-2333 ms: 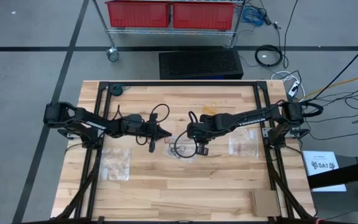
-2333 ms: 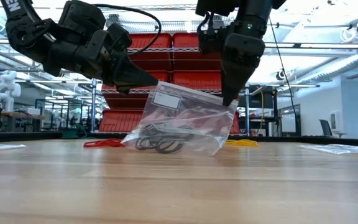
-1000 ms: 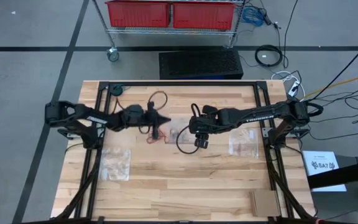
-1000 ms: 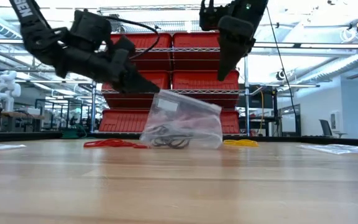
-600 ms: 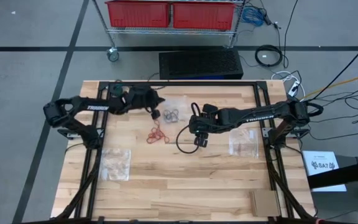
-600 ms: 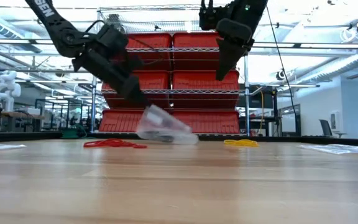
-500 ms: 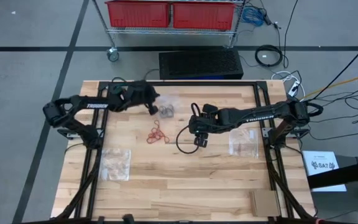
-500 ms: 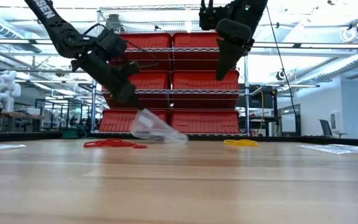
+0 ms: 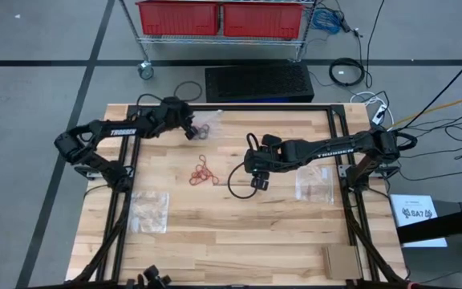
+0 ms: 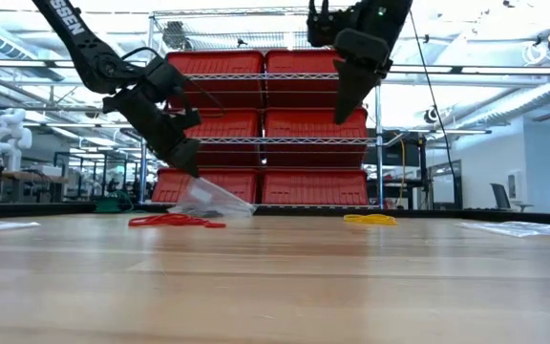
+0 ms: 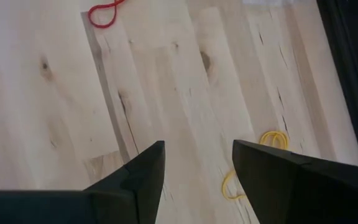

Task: Sort rubber bands
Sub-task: Close the top right transparent zip bag, then open the bottom right transparent zip bag

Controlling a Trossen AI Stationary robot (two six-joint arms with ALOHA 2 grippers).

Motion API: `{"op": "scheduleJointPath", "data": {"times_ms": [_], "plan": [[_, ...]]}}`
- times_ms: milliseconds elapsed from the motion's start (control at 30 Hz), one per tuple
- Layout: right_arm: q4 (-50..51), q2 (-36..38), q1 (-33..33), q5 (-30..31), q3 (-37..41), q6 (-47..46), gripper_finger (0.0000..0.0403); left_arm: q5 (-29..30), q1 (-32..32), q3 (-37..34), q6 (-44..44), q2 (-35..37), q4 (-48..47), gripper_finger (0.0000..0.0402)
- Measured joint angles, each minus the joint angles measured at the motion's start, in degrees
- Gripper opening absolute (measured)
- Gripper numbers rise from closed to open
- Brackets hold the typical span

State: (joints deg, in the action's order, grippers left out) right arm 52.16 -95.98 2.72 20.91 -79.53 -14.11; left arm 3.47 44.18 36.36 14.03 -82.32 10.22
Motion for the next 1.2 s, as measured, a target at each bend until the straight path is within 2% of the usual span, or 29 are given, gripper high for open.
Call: {"op": "scheduleJointPath", "data": {"times_ms": [200, 400, 500, 600, 833, 900, 1067, 1200], "plan": [[1.2, 0.0, -0.5, -3.2, 0.0, -2.2, 0.0180, 0.0, 0.1, 0.0, -1.7, 0.0, 0.4, 0.0163], [9.0, 0.0, -1.4, -3.1, 0.0, -6.7, 0.0180, 0.0, 0.1, 0.0, -3.2, 0.5, 1.2, 0.0197], [14.0, 0.1, -1.6, -3.1, 1.7, -11.0, 0.0173, 0.0, 0.0, 0.0, -3.3, 1.4, 1.0, 0.0199], [17.3, 0.1, -1.6, -3.2, 5.3, -15.7, 0.0148, 0.0, 0.1, 0.0, -3.3, 2.5, 0.8, 0.0199], [17.3, 0.1, -0.8, -7.8, 17.6, -23.3, 0.0041, -0.6, -0.1, 0.0, -4.5, 5.9, -2.6, 0.0196], [18.9, 0.0, -0.1, -8.7, 20.0, -25.2, 0.0012, -2.8, -0.2, 0.0, -5.0, 6.8, -3.8, 0.0189], [20.1, 0.0, 1.6, -13.6, 25.3, -30.4, 0.0009, -8.2, -2.7, 0.0, -7.6, 8.6, -5.0, 0.0159], [17.8, 0.0, 3.1, -20.8, 29.9, -33.4, 0.0002, -9.2, -6.0, 0.0, -7.7, 10.0, -5.3, 0.0127]]}}
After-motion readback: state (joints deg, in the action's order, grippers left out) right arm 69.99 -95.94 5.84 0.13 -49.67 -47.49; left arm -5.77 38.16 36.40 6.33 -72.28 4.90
